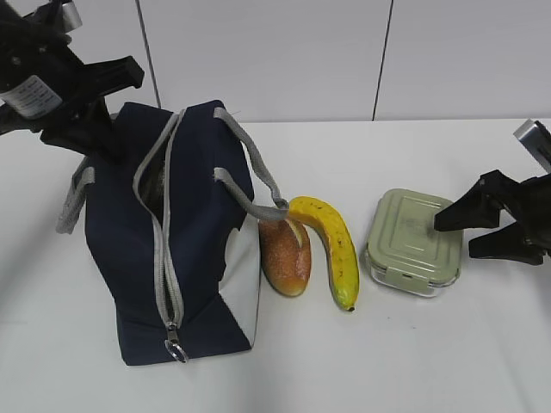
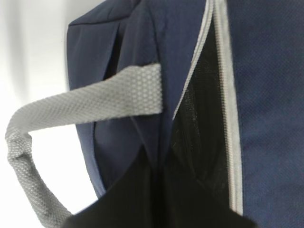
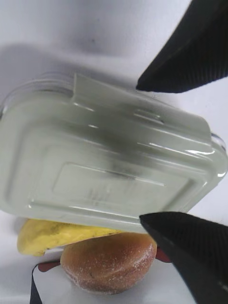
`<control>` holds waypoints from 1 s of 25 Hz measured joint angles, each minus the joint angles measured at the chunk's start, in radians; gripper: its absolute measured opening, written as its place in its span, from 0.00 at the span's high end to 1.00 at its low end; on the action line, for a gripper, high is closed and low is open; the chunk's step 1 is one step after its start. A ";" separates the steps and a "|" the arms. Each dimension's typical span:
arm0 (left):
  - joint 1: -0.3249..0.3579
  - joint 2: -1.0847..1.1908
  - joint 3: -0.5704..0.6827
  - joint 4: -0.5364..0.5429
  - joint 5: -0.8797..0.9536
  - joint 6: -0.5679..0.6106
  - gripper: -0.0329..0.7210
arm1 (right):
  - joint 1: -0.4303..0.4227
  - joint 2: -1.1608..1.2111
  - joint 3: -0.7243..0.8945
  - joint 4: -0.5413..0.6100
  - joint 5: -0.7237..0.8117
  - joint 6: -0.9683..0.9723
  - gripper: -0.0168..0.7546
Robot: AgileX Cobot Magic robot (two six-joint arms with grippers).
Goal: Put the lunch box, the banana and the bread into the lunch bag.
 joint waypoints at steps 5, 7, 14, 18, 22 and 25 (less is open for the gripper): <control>0.000 0.000 0.000 0.000 0.000 0.000 0.96 | 0.000 0.000 0.000 0.000 -0.022 0.000 0.23; 0.000 0.000 0.000 0.000 0.000 0.000 0.96 | 0.000 0.002 0.000 0.000 -0.029 0.002 0.23; 0.000 0.000 0.000 0.001 0.000 0.000 0.96 | -0.002 0.067 -0.002 0.052 -0.016 0.024 0.23; 0.000 0.000 0.000 0.007 0.000 0.000 0.96 | -0.002 0.102 -0.002 0.083 -0.009 0.026 0.22; 0.000 0.000 0.000 0.007 0.000 0.000 0.96 | -0.002 0.133 -0.025 0.101 0.022 0.026 0.22; 0.000 0.000 0.000 0.008 0.000 0.000 0.96 | -0.002 0.166 -0.048 0.119 0.066 0.026 0.22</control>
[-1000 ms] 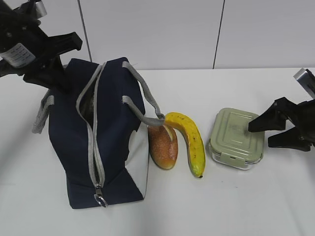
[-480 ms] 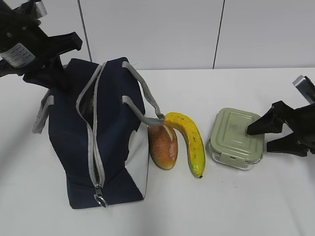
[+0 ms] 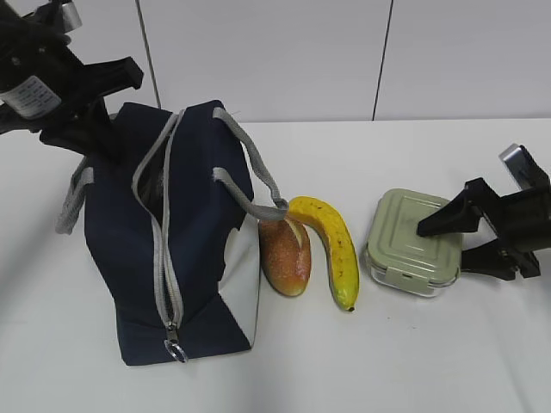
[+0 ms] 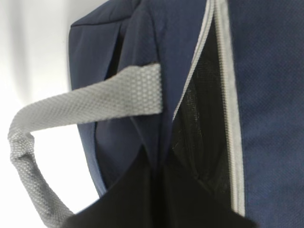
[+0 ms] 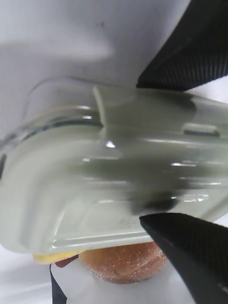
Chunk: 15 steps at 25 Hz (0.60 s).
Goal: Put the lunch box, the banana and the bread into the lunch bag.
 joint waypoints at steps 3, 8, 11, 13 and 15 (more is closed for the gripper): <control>0.000 0.000 0.000 0.000 0.000 0.000 0.96 | 0.000 0.022 -0.013 0.009 0.017 0.000 0.22; 0.000 0.000 0.000 0.000 0.000 0.000 0.96 | -0.002 0.035 -0.014 0.019 0.030 0.000 0.22; 0.000 0.000 0.000 0.000 0.000 0.000 0.96 | -0.002 0.035 -0.017 0.020 0.030 0.000 0.27; 0.000 0.000 0.000 0.000 -0.001 0.000 0.96 | -0.002 0.035 -0.017 0.024 0.036 0.000 0.34; 0.000 0.000 0.000 0.000 -0.004 0.000 0.96 | -0.002 0.035 -0.019 0.034 0.050 -0.008 0.44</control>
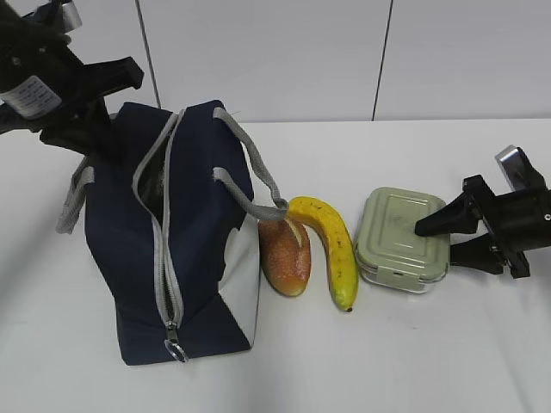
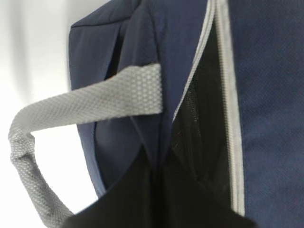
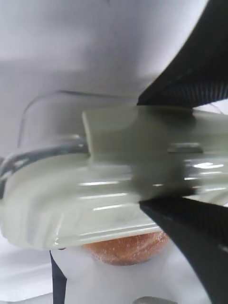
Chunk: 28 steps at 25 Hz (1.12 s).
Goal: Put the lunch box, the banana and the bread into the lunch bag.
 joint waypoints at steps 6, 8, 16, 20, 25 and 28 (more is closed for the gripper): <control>0.000 0.000 0.000 0.000 -0.018 0.000 0.96 | 0.000 0.004 0.000 0.067 0.016 -0.016 0.47; 0.000 0.000 0.000 0.000 -0.018 0.000 0.96 | 0.000 0.004 -0.007 0.085 0.045 -0.031 0.47; 0.000 0.000 0.000 0.000 -0.021 0.000 0.96 | 0.004 -0.027 -0.130 0.138 0.122 -0.042 0.47; 0.000 0.000 0.000 0.000 -0.023 0.000 0.96 | 0.050 -0.106 -0.182 0.157 0.122 -0.005 0.47; 0.000 0.000 0.000 -0.004 -0.033 0.020 0.96 | 0.188 -0.167 -0.265 0.155 0.147 0.115 0.47; 0.000 0.000 0.000 -0.023 -0.042 0.041 0.96 | 0.261 -0.170 -0.329 0.132 0.161 0.209 0.47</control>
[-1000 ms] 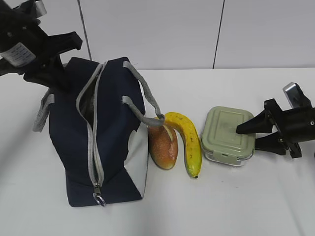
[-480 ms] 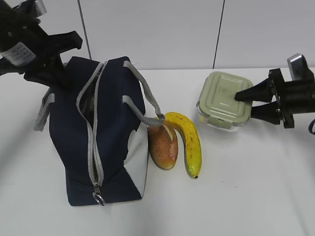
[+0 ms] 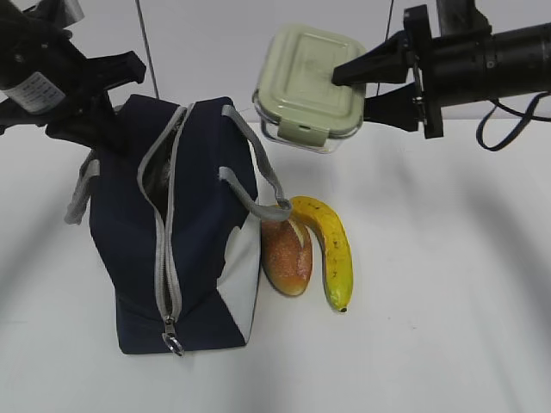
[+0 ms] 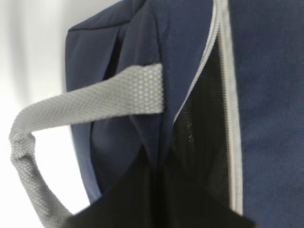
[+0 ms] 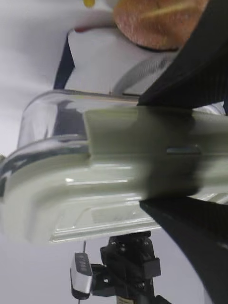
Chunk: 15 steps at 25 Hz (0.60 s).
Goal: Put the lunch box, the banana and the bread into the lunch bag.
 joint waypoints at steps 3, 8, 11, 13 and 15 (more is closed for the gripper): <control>0.000 0.000 0.000 -0.033 -0.003 0.032 0.96 | 0.056 0.000 -0.058 -0.045 0.007 0.084 0.47; 0.000 0.000 0.000 -0.061 -0.019 0.066 0.96 | 0.127 0.000 -0.135 -0.115 0.019 0.226 0.47; 0.000 0.000 0.000 -0.068 -0.022 0.066 0.96 | 0.165 0.000 -0.161 -0.144 0.024 0.275 0.48; 0.000 0.000 0.000 -0.076 -0.027 0.066 0.96 | 0.188 0.000 -0.166 -0.150 0.026 0.294 0.48; 0.000 0.000 0.000 -0.081 -0.031 0.066 0.96 | 0.209 0.000 -0.166 -0.162 0.026 0.309 0.48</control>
